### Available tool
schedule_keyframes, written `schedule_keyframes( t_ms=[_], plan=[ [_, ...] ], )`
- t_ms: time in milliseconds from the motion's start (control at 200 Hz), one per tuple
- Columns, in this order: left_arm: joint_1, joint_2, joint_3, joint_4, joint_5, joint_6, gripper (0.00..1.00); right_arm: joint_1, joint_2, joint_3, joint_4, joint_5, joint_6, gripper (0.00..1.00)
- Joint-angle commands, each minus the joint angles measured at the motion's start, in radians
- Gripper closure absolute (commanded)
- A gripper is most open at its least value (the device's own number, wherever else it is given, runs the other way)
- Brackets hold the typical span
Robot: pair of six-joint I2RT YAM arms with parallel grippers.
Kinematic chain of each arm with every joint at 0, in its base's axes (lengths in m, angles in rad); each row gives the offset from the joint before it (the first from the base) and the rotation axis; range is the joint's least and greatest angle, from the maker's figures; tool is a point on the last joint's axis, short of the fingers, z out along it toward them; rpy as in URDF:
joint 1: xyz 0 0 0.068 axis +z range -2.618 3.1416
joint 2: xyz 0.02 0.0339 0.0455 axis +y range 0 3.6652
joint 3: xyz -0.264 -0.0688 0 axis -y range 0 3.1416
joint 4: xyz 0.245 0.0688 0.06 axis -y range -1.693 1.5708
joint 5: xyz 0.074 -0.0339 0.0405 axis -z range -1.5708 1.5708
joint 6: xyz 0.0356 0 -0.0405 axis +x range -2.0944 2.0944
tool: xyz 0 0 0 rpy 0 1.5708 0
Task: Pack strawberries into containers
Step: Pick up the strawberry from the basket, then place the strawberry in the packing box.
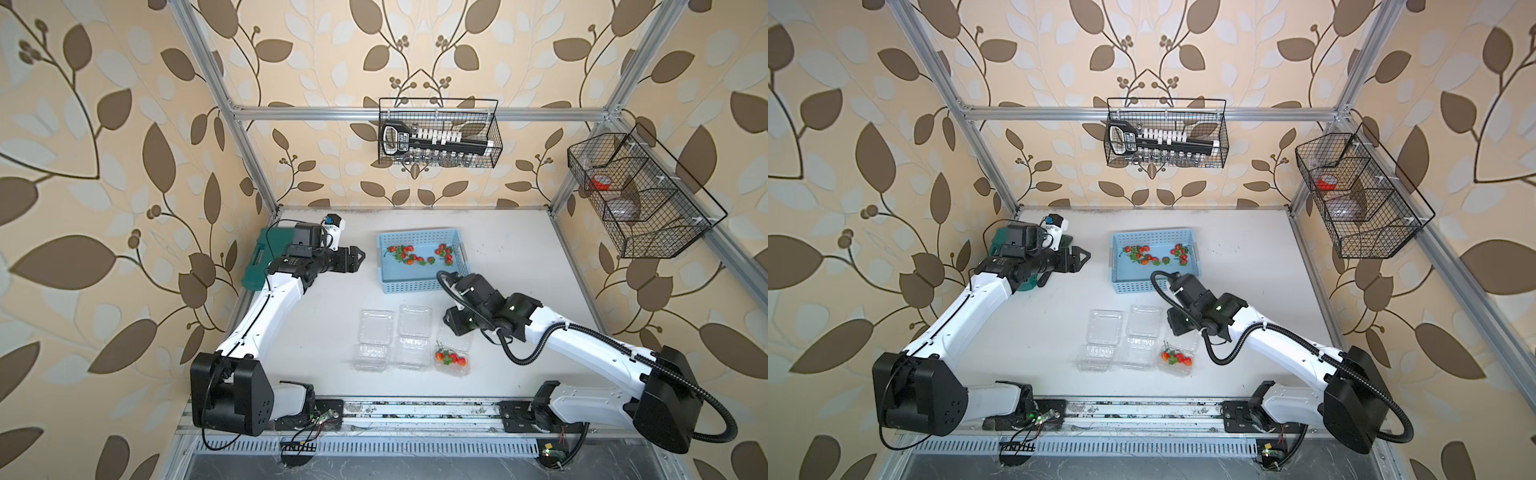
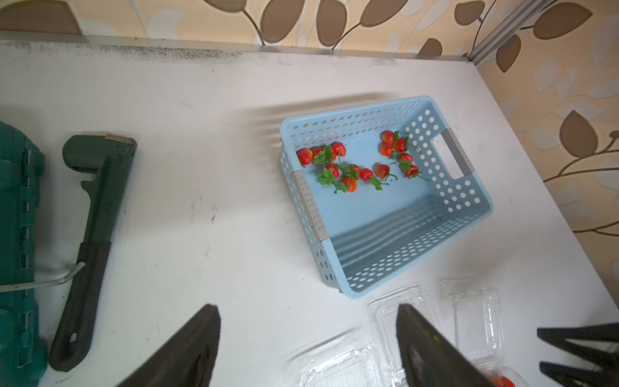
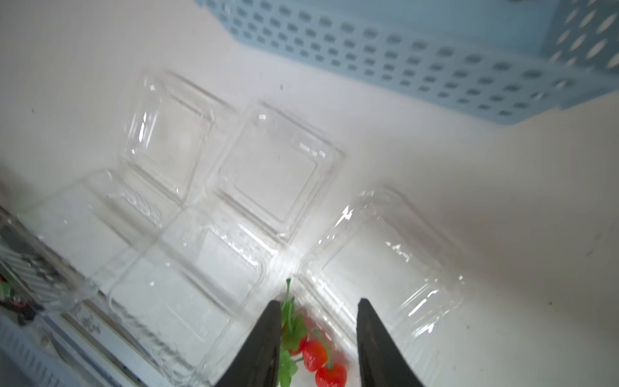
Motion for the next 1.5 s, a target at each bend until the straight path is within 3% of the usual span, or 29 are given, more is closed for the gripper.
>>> schedule_keyframes(
  t_ms=[0, 275, 455, 550, 1175, 1315, 1495],
  plan=[
    [-0.008, -0.035, 0.022, -0.005, 0.005, 0.015, 0.16, -0.08, 0.08, 0.084, 0.068, -0.004, -0.069, 0.62],
    [-0.008, -0.026, 0.018, -0.003, -0.005, 0.02, 0.16, -0.22, 0.501, 0.469, 0.102, -0.006, -0.193, 0.62],
    [-0.008, -0.021, 0.018, -0.003, -0.007, 0.022, 0.16, -0.24, 0.787, 0.794, -0.097, -0.006, -0.274, 0.62],
    [-0.008, -0.018, 0.019, -0.002, -0.004, 0.021, 0.16, -0.241, 0.876, 0.868, -0.125, -0.002, -0.27, 0.6],
    [-0.008, -0.012, 0.021, -0.004, -0.007, 0.024, 0.16, -0.258, 1.016, 0.908, -0.089, 0.029, -0.241, 0.59],
    [-0.008, -0.013, 0.022, -0.003, -0.006, 0.023, 0.16, -0.269, 0.985, 0.865, -0.028, 0.003, -0.231, 0.69],
    [-0.008, -0.018, 0.02, -0.003, -0.006, 0.023, 0.16, -0.283, 0.931, 0.847, 0.005, -0.021, -0.231, 0.88]
  ],
)
